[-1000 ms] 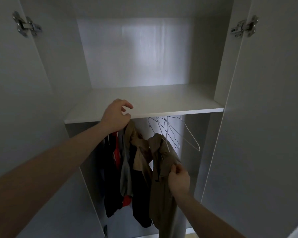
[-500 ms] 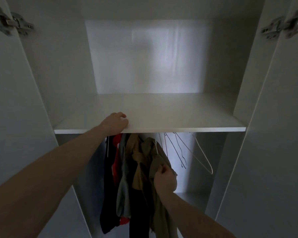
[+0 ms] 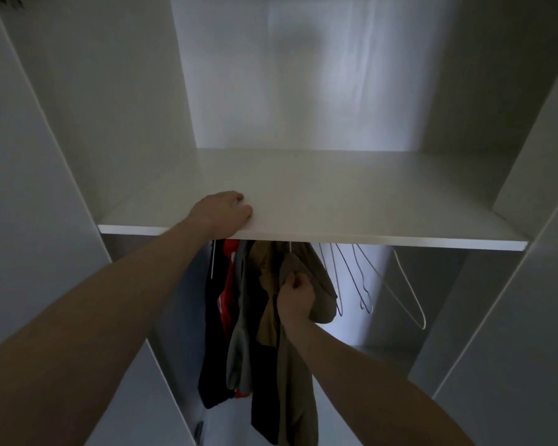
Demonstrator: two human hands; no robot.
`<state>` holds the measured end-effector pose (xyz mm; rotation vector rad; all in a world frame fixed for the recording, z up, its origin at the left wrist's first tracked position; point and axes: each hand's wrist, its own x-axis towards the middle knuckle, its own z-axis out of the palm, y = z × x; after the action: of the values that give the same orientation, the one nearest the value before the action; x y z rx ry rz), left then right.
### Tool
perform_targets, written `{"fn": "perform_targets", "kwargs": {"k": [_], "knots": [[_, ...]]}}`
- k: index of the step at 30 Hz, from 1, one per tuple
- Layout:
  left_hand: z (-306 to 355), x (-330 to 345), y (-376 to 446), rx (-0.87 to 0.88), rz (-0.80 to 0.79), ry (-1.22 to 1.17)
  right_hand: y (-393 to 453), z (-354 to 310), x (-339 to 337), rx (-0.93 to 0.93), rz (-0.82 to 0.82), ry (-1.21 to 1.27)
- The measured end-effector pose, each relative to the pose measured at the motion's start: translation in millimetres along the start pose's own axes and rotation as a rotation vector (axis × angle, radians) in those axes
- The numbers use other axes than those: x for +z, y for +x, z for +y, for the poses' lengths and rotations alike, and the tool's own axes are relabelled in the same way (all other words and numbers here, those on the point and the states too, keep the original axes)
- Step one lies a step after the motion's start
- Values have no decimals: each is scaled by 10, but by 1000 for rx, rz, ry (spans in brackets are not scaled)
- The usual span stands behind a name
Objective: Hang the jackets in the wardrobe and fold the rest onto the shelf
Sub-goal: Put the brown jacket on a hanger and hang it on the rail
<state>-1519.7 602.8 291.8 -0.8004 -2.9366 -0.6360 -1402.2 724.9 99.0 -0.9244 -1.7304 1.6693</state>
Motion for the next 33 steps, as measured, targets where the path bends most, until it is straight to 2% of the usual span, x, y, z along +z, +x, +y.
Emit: {"fn": "perform_targets", "kwargs": {"k": [10, 16, 26, 30, 33], "knots": [[-35, 48, 29, 19, 9, 44, 461, -125, 170, -30, 22, -48], [-35, 58, 45, 22, 17, 63, 769, -42, 182, 4, -36, -152], [-80, 79, 56, 8, 24, 53, 775, 70, 320, 52, -264, -343], [-92, 80, 59, 4, 36, 53, 806, 85, 324, -4, -391, -474], [-79, 72, 56, 0, 32, 61, 790, 115, 261, -65, -405, -527]]}}
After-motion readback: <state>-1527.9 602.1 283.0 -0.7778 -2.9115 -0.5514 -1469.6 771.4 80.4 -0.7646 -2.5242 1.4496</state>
